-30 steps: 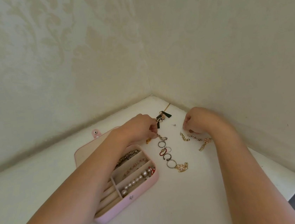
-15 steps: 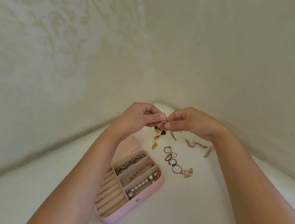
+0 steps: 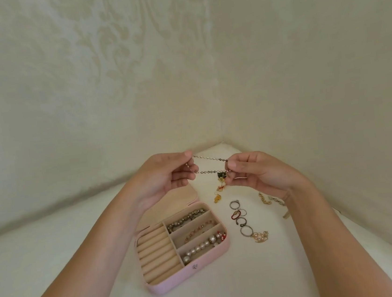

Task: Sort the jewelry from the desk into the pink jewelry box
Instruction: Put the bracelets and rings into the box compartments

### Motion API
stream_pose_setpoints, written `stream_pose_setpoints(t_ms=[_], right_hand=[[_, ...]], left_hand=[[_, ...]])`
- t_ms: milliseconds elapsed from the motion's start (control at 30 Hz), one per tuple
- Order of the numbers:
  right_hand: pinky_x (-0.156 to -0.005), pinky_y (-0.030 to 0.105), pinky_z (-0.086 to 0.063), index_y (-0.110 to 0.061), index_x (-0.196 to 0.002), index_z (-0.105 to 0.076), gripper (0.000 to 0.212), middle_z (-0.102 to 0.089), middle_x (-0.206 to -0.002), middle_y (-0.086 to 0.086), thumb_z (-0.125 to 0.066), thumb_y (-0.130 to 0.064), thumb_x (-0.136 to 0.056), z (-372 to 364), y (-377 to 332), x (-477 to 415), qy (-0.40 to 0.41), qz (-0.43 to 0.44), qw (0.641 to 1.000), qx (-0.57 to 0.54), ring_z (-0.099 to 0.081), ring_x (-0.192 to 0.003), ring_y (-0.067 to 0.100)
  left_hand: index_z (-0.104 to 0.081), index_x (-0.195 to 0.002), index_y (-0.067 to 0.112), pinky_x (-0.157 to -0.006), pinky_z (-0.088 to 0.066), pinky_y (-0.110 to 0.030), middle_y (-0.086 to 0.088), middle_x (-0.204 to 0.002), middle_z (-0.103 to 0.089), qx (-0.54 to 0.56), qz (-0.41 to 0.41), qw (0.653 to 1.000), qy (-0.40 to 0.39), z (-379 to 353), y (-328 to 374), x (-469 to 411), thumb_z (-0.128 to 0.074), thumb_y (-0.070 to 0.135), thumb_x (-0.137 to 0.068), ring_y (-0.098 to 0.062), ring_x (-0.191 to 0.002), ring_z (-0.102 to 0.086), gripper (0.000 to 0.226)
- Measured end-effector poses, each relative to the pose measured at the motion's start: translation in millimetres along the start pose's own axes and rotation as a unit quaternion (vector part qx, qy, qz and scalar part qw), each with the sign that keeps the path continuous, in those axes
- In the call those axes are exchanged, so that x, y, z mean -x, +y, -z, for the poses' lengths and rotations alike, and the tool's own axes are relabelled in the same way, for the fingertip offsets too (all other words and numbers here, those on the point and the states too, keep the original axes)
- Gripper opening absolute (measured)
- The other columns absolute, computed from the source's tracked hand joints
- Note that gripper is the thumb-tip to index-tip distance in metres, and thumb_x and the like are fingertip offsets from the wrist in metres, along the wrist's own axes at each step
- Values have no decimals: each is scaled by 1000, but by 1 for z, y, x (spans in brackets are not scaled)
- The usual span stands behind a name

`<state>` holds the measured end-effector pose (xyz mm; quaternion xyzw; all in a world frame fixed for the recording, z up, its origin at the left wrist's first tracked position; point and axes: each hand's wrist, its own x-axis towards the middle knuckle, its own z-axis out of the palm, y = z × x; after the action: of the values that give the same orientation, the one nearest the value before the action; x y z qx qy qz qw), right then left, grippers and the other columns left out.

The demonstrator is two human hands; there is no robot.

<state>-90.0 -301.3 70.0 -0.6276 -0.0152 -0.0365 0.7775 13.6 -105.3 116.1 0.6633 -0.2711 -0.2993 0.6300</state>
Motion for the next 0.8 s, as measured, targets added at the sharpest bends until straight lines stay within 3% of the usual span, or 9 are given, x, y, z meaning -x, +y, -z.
stream_pose_setpoints(t_ms=[133,233,333,433,533,633,700,800], right_hand=[[-75,23,-53,-7,-81,-65,9,-60,-71,3,-65,-15,-83,-7,6,-4,13,-29,993,113,-59,-68,10],[-71,21,-51,-11,-76,-65,12,-59,-71,2,-68,-19,-84,-19,12,-10,16,-62,975,214,-58,-65,10],[-66,23,-45,-16,-73,-66,16,-60,-71,-1,-71,-28,-82,-31,19,-13,18,-94,936,340,-56,-63,8],[-53,15,-34,-16,-74,-68,14,-53,-62,-9,-69,-27,-83,-41,25,-12,2,-103,885,454,-48,-57,5],[-45,14,-27,-10,-80,-72,18,-49,-58,-9,-72,-28,-81,-44,26,-11,10,-105,866,489,-36,-46,1],[-47,16,-28,-11,-76,-71,19,-46,-54,-10,-76,-29,-76,-46,24,-9,11,-104,861,497,-36,-47,4],[-50,17,-31,-15,-74,-67,14,-46,-55,-10,-77,-25,-76,-49,24,-8,-6,-106,849,517,-39,-50,6],[-51,18,-33,-15,-78,-65,12,-48,-59,-7,-74,-23,-79,-54,25,-9,-21,-111,832,543,-42,-53,8]], left_hand=[[-67,-74,9,-49,-47,-13,-2,-69,-70,-101,35,992,72,15,-18,23,-64,18,-86,-3,-50,-59,15],[-67,-63,10,-41,-35,-13,-2,-53,-62,-176,69,976,104,21,-36,41,-70,17,-82,-5,-38,-45,20],[-63,-55,12,-42,-30,-17,2,-42,-54,-270,102,952,103,22,-50,54,-72,25,-81,-7,-34,-35,30],[-57,-52,11,-43,-31,-19,3,-38,-48,-318,112,936,98,20,-61,60,-71,27,-82,-9,-32,-34,37],[-63,-55,15,-47,-34,-21,4,-36,-50,-341,114,928,100,18,-66,60,-72,29,-82,-11,-35,-38,32],[-71,-65,16,-45,-35,-16,4,-36,-52,-397,104,907,90,15,-64,60,-72,32,-81,-8,-36,-42,22],[-72,-69,12,-42,-33,-13,5,-37,-53,-463,104,878,63,11,-59,59,-70,29,-81,-2,-33,-42,22],[-68,-64,11,-52,-42,-17,6,-38,-53,-554,117,824,26,4,-51,52,-65,24,-81,1,-33,-43,22]])
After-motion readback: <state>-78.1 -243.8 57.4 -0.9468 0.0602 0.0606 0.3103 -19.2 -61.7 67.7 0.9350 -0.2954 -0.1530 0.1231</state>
